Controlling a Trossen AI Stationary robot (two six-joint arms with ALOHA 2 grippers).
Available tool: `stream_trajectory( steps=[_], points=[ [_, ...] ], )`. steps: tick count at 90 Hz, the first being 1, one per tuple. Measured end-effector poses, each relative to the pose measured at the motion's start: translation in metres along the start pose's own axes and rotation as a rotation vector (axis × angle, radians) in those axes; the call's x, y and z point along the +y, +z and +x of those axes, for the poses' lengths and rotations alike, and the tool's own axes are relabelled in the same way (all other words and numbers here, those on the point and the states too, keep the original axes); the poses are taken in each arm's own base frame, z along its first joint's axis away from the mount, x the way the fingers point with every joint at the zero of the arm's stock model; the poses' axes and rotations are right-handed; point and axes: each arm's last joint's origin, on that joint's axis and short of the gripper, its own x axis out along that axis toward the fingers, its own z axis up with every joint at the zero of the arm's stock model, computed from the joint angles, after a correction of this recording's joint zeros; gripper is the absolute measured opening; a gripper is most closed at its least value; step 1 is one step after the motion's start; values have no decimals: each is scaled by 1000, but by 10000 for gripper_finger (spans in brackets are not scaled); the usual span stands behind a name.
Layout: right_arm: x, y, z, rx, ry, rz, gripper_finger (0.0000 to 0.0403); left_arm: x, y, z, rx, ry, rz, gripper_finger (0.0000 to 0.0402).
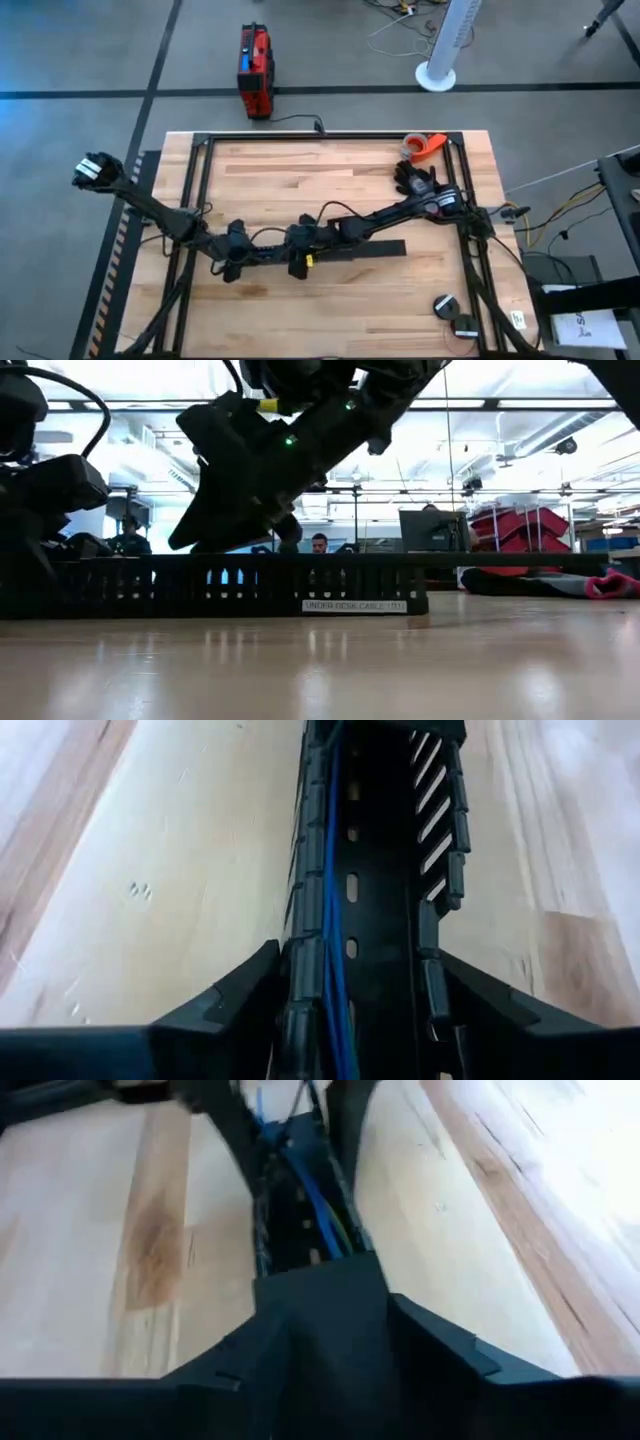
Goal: Ziptie cables
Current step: Close the black cable duct
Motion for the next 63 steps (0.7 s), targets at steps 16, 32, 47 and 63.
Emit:
stream_trajectory(
  steps=[16, 32, 47, 63],
  points=[
    [2, -1, 0, 13, 12, -27, 71, 0, 0, 1, 6, 5, 5, 202],
    [4, 1, -4, 11, 26, -160, 63, 0, -1, 1, 12, 8, -2, 203],
    [7, 8, -12, -12, 15, -166, 133, 0, -1, 1, 14, 8, -8, 203],
    [3, 8, -9, -24, 2, -161, 236, 0, -1, 1, 15, 8, -7, 204]
  ],
)
